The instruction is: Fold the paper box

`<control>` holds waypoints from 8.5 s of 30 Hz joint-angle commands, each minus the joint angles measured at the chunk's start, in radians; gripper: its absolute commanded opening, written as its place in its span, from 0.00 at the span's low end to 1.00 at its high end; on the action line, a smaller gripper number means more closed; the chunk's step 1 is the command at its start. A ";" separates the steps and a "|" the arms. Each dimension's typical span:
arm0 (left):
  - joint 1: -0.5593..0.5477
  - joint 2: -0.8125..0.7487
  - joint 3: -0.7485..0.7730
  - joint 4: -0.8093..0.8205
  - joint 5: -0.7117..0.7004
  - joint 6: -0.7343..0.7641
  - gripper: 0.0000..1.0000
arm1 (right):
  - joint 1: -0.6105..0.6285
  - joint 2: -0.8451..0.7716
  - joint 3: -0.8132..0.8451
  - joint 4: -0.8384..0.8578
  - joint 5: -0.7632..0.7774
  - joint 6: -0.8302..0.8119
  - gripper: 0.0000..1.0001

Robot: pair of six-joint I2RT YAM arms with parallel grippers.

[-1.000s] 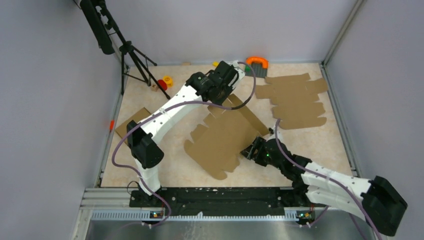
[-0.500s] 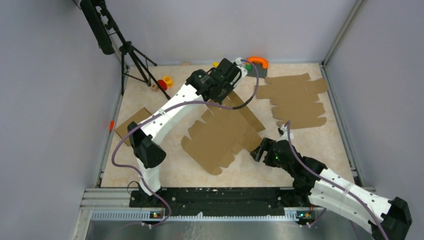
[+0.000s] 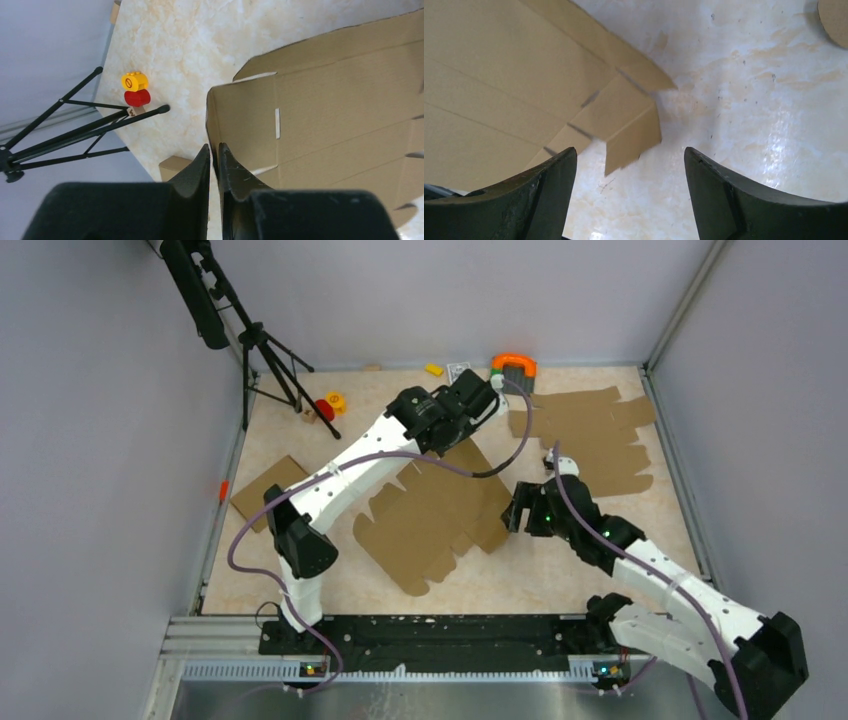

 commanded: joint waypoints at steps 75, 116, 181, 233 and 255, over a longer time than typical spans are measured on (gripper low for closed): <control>0.251 -0.427 -1.382 0.634 0.647 -0.737 0.20 | -0.055 0.820 0.454 0.046 -0.233 -0.497 0.67; 0.546 -1.139 -1.522 0.957 0.790 -0.752 0.91 | -0.018 0.110 0.277 0.273 0.031 -0.462 0.00; 0.654 -0.994 -1.533 2.229 1.442 -1.369 0.66 | -0.086 -0.053 0.841 -0.173 -0.360 -0.301 0.00; 0.278 -1.106 -1.693 1.426 0.911 -0.530 0.00 | -0.070 0.080 -0.197 0.402 -0.109 -0.043 0.81; 0.261 -1.132 -1.650 1.386 0.894 -0.621 0.00 | 0.045 0.058 -0.215 0.508 -0.393 0.075 0.46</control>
